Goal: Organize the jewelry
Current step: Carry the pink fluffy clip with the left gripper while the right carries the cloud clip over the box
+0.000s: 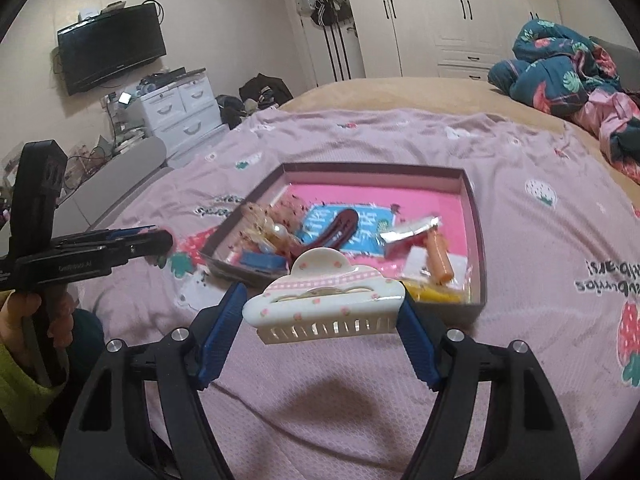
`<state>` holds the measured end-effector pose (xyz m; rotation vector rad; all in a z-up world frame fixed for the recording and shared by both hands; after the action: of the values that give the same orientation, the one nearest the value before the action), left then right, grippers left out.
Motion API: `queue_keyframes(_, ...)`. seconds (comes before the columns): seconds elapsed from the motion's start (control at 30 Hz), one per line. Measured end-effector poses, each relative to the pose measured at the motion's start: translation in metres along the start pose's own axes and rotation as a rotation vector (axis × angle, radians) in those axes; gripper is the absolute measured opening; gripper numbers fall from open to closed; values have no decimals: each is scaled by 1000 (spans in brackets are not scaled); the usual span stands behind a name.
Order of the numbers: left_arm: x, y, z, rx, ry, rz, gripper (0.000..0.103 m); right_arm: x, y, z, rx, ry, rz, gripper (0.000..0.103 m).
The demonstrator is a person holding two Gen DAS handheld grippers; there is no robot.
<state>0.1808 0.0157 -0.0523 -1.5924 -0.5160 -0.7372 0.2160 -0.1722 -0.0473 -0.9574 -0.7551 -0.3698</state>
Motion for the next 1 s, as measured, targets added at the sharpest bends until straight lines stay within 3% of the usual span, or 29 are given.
queue_keyframes(0.63, 56, 15, 6, 10, 21, -62, 37, 66, 9, 6, -11, 5, -95, 72)
queue_keyframes(1.0, 57, 63, 4, 5, 11, 2, 37, 65, 42, -24, -89, 23, -57, 72)
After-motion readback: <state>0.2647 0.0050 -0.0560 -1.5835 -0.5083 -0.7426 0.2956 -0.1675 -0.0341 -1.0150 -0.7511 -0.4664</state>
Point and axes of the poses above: each gripper's, at about its wrist camera, not at the fingertips, and y roughly the way its jaws point, z to its left, x to its top, the point moved 9 cm from there along y, roughly the way its jaws point, and after that the axes turned 11 degrees about y, right-handed, at the moved point
